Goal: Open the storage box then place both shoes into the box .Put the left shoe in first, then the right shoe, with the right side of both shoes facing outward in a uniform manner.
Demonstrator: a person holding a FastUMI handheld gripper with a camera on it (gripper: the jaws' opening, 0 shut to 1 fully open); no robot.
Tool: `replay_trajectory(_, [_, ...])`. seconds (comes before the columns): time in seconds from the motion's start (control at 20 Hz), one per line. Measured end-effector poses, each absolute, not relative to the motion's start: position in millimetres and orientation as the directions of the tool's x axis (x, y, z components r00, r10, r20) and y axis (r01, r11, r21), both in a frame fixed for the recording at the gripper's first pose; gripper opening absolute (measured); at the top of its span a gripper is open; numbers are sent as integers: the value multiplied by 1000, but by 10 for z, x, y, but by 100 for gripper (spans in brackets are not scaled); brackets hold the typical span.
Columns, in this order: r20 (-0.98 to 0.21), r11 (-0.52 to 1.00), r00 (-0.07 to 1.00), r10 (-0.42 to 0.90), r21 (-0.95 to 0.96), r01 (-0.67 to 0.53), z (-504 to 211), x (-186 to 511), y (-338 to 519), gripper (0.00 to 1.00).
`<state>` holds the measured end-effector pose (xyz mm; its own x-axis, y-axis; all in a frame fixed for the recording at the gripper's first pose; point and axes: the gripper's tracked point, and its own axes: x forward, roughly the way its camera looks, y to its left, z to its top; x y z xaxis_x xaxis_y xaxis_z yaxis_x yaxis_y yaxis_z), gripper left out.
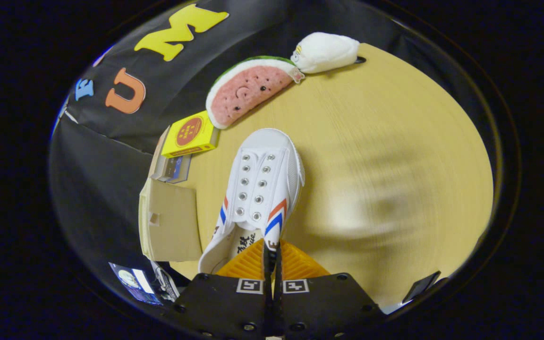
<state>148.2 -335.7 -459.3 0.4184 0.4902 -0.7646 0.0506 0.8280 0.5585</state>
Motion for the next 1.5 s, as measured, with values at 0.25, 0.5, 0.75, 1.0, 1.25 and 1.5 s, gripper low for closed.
replay_trajectory(0.25, [-753, 870, 481, 449, 491, -43, -3803, 1390, -2907, 0])
replay_trajectory(0.5, [-746, 866, 461, 480, 486, -115, -3393, 1352, -1874, 0])
replay_trajectory(0.75, [-752, 866, 439, 491, 478, -148, -3284, 1316, -754, 0])
replay_trajectory(1.0, [-755, 904, 511, 410, 409, -121, -3362, 1279, 81, 0])
replay_trajectory(1.25, [-733, 961, 628, 263, 255, -105, -3654, 1320, 506, 0])
replay_trajectory(1.5, [-706, 980, 688, 166, 193, -38, -3932, 1344, 605, 0])
